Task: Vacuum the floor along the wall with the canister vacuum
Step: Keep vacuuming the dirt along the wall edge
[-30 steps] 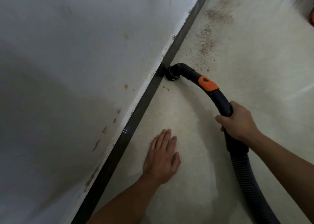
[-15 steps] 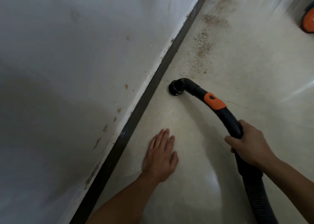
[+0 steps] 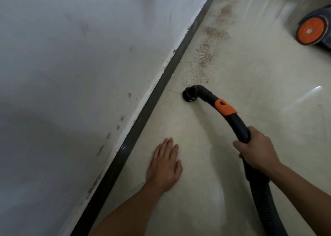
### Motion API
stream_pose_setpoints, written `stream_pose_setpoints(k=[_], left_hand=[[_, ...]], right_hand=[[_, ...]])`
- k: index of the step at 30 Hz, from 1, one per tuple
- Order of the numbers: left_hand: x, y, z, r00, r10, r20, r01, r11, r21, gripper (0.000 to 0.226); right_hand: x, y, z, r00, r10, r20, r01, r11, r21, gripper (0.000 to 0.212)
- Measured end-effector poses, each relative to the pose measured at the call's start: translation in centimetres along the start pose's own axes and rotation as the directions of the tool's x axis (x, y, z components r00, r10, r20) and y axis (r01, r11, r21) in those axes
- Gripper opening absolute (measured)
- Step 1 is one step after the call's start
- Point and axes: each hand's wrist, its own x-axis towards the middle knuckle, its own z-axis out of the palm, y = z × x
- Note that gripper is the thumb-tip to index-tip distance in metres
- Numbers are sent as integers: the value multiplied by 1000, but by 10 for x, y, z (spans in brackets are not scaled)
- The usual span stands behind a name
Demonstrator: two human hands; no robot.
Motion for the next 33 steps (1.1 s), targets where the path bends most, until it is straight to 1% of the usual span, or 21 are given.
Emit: stream_pose_setpoints(k=[2,4,7,10,13,15,17,21,24,26,29,31,33], left_hand=[[-1,0,0,1000,6,6,-6,1000,0,55],[-1,-1,-2,1000,11,15,-11,1000,2,55],[-1,-2,-5,1000,2,30,-1,1000,-3,55],[0,-2,-7,1000,2,29,-1,1000,-18,55],[-1,-3,-7,1000,3,20,-2,999,-35,55],[-2,-4,-7,1000,7,16,-7,999,-44,55],[-2,-4,-7,1000,9,9,-9,999,-40,55],[-3,-3,-7,1000,4,11,-4,1000,-20,57],[1,0,-7,1000,15,3,-15,1000,13,55],[13,4,-10,1000,12,-2,-12,999,44,49],[46,14,-19,1000,14,10,-15,998,66,46],[72,21,-22,1000,1,4,-1,998,57,47],[99,26,-22,998,-62,18,61,997,36,45]], right_hand=[[18,-20,3,1000,9,6,-10,999,37,23],[32,-43,10,999,-15,40,12,998,64,25],[35,-62,19,995,-53,89,48,997,52,27],[22,-50,20,991,-85,107,82,996,33,22],[6,-15,8,992,-83,95,80,996,34,23],[-9,16,-6,998,-30,49,28,998,56,23],[-27,50,-21,999,52,-3,-52,995,84,23],[-57,109,-53,973,209,-94,-197,972,129,17],[-60,134,-70,938,307,-161,-279,945,172,15],[-51,136,-73,919,338,-203,-297,932,207,14],[-34,117,-63,922,331,-202,-276,927,255,14],[-27,100,-51,951,272,-147,-231,942,245,15],[-27,94,-42,975,203,-89,-182,963,198,16]])
